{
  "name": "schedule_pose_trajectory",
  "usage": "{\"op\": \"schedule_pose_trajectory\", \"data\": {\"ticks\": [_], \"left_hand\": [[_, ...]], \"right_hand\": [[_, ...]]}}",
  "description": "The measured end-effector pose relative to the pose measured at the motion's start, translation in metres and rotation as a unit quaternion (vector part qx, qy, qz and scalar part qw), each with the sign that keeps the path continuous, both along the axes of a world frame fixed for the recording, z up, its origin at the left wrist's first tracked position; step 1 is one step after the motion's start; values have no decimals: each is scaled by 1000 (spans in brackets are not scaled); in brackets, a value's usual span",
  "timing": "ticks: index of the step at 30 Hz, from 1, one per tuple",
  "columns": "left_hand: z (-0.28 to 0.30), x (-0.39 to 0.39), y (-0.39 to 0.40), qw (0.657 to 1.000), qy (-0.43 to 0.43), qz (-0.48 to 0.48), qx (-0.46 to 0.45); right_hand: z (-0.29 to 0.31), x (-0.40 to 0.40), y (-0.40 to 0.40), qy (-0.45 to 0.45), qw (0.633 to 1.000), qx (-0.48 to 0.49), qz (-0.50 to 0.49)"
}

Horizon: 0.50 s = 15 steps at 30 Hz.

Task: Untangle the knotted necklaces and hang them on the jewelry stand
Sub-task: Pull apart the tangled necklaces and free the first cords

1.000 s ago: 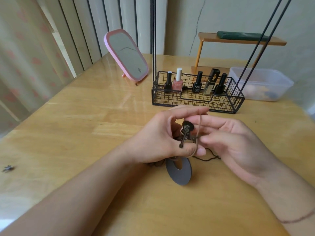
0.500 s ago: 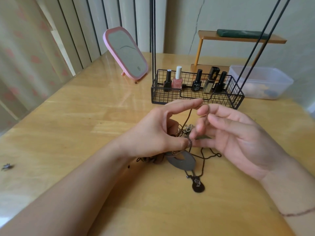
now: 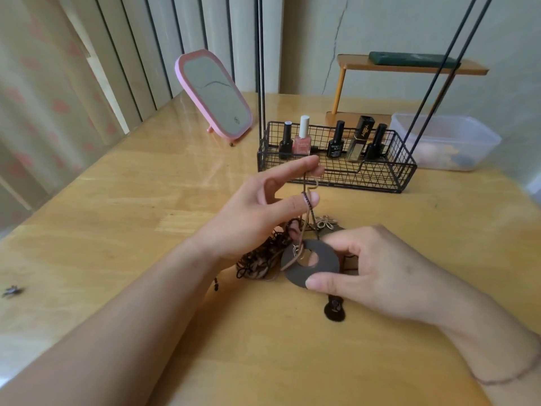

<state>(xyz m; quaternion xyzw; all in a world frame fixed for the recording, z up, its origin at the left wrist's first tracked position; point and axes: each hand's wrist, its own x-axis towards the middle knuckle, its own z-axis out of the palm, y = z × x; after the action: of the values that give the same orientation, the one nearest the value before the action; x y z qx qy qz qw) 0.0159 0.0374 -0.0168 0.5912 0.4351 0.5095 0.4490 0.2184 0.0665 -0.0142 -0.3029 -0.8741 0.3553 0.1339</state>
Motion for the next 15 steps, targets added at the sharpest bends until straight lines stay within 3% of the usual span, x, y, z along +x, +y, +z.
{"op": "schedule_pose_trajectory", "data": {"ticks": [8, 12, 15], "left_hand": [[0, -4, 2, 996, -79, -9, -42], [1, -6, 2, 996, -79, -13, -46], [0, -5, 1, 996, -80, -14, -39]], "right_hand": [[14, 19, 11, 96, 983, -129, 85], [21, 26, 13, 259, 940, -180, 133], [25, 28, 16, 325, 899, -238, 172]]}}
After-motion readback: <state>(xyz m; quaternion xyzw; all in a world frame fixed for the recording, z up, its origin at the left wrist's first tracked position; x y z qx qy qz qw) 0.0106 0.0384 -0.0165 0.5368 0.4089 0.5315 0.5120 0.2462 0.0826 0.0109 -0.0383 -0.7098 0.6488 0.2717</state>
